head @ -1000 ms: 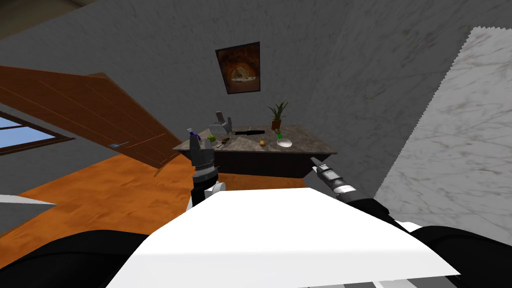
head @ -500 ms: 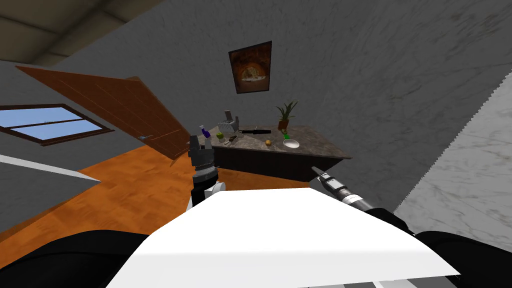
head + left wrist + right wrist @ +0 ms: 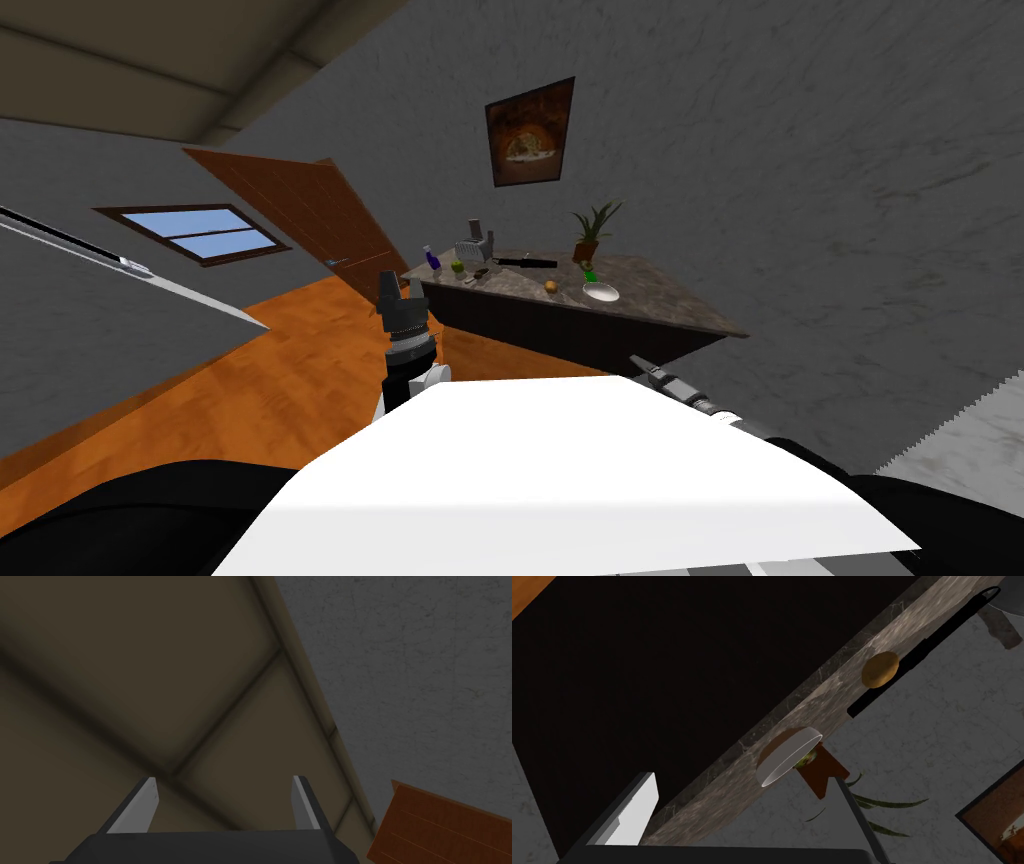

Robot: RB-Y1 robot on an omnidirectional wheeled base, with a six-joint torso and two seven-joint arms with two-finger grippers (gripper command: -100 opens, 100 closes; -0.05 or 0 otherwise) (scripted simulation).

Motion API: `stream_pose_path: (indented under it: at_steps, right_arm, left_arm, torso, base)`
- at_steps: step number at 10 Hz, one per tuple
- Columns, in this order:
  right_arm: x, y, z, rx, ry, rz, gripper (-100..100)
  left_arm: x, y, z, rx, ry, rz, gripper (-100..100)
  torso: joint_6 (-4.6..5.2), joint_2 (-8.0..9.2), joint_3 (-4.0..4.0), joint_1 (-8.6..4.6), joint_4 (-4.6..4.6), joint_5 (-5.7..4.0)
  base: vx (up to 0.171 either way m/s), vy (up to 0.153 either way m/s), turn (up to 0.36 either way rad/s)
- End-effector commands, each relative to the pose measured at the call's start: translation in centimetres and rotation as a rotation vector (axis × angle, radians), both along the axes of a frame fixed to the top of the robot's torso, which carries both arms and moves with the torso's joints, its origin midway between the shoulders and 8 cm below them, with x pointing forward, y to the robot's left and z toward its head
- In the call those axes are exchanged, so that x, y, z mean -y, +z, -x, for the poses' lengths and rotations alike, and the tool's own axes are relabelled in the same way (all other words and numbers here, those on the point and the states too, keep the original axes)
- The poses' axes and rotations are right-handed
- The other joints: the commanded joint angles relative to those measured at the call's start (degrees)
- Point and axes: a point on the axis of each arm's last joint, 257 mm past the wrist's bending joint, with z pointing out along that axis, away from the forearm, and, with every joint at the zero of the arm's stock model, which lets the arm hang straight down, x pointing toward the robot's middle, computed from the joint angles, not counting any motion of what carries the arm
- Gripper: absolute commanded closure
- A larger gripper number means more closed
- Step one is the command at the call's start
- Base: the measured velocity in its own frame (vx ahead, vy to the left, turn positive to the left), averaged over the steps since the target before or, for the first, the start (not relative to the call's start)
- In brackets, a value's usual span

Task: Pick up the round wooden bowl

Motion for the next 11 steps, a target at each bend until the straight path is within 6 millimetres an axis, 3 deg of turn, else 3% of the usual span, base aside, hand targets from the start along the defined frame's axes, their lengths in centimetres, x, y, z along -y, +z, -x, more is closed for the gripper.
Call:
stream_pose_path:
  at_steps: [1, 6, 11]
  right_arm:
    - [0.3, -1.2, 1.9, -0.076, -0.004, 0.017, -100]
    - [2.1, -4.9, 9.4, -0.351, 0.006, 0.095, -100]
    - [3.5, -6.6, 15.9, -0.555, 0.017, 0.154, -100]
  left_arm:
    - [0.0, 0.0, 0.0, 0.000, 0.000, 0.000, 0]
    - [0.0, 0.0, 0.0, 0.000, 0.000, 0.000, 0]
    - [0.0, 0.0, 0.0, 0.000, 0.000, 0.000, 0]
  torso:
    - [0.00, 0.00, 0.00, 0.00, 0.00, 0.00]
    - [0.07, -0.06, -0.04, -0.05, -0.01, -0.01]
    - [0.01, -0.16, -0.10, -0.14, -0.03, -0.04]
  base:
    - [0.006, 0.018, 0.175]
    - [0.017, 0.018, 0.260]
    - [0.035, -0.002, 0.248]
